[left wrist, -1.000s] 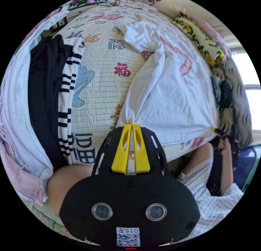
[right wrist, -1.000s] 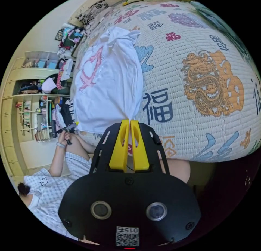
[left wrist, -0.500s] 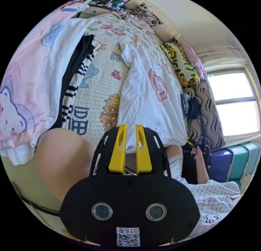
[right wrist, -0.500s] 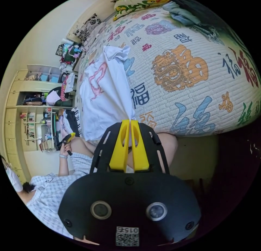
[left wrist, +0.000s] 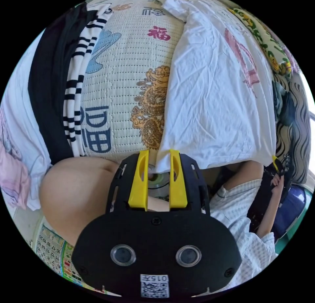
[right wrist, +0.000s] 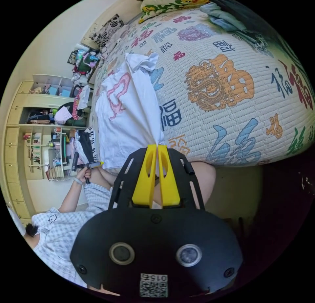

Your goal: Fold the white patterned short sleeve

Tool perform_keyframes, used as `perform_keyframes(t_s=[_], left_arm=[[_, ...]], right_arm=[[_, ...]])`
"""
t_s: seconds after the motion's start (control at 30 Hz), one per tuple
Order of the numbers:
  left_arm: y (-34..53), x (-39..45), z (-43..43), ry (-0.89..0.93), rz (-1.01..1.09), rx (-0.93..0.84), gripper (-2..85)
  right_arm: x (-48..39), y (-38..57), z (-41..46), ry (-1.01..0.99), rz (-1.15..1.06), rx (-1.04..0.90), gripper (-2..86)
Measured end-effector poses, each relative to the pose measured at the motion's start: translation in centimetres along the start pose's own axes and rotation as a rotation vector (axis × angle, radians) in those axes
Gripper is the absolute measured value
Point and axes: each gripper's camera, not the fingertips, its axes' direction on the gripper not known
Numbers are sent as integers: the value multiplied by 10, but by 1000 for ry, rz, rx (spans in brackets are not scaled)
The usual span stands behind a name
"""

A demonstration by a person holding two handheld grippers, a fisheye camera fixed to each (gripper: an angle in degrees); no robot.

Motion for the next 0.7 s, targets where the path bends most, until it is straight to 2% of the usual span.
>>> perform_keyframes(t_s=[0.07, 0.13, 0.17, 0.43, 0.57, 0.63, 0.7], left_arm=[[4, 0, -6, -12, 18, 0, 42], [14, -10, -15, 239, 44, 14, 10], [20, -13, -20, 295, 45, 41, 8], [165, -81, -148, 785, 104, 538, -6], [202, -102, -193, 885, 111, 682, -8], [187, -100, -208, 912, 109, 699, -8], [152, -87, -216, 919, 105, 674, -8]], right_arm=[[-6, 7, -8, -37, -10, 19, -9], [-19, 16, -18, -58, -37, 30, -8], [-23, 18, -21, -62, -47, 30, -8], [-87, 78, -64, -138, -195, 34, -8], [-106, 101, -82, -258, -192, 92, -7], [-116, 91, -85, -364, -162, 134, -6], [-131, 67, -82, -357, -146, 142, -5]])
